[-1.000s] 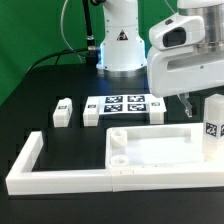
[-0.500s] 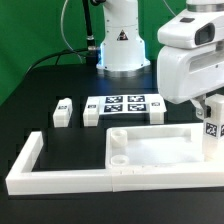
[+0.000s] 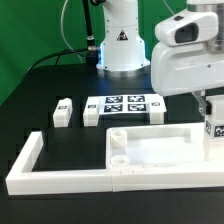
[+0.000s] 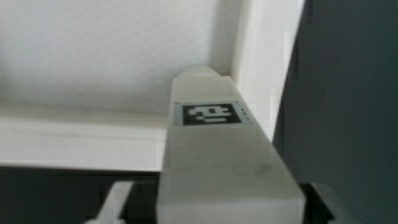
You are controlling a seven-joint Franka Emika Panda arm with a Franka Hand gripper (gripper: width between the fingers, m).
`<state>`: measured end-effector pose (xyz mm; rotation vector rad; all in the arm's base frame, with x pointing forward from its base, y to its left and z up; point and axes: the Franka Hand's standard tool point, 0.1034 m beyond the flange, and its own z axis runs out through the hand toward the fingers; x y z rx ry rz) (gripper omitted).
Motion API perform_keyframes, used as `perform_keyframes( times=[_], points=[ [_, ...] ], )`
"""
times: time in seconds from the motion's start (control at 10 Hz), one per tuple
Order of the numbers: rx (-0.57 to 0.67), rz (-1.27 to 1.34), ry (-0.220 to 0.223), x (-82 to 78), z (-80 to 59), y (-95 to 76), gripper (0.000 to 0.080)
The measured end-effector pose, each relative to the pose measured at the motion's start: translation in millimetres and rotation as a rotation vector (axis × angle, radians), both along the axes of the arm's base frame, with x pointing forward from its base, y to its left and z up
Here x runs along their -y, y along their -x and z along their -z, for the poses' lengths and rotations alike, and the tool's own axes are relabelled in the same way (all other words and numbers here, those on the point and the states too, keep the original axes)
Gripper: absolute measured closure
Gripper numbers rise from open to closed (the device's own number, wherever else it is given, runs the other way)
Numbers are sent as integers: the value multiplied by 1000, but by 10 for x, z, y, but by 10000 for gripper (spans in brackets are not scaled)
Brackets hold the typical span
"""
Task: Assemble desk
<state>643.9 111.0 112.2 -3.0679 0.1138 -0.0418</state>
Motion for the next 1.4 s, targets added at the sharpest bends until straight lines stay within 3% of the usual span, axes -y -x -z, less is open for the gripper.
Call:
perform_keyframes(
  times=[0.3, 0.5, 0.7, 1.0, 1.1, 1.2, 1.3, 1.4],
  points=[
    [-42, 615, -23, 26, 5, -8, 509],
    [-79, 887, -58, 50, 7, -12, 509],
    [-107, 1126, -66, 10, 25, 13, 509],
    [-104, 1056, -68, 3, 25, 14, 500],
    [-88, 842, -63, 17, 19, 8, 325],
    [-72, 660, -62, -12, 17, 12, 325],
    [-64, 558, -61, -28, 21, 17, 185],
    [-58, 507, -59, -19, 20, 14, 160]
  ],
)
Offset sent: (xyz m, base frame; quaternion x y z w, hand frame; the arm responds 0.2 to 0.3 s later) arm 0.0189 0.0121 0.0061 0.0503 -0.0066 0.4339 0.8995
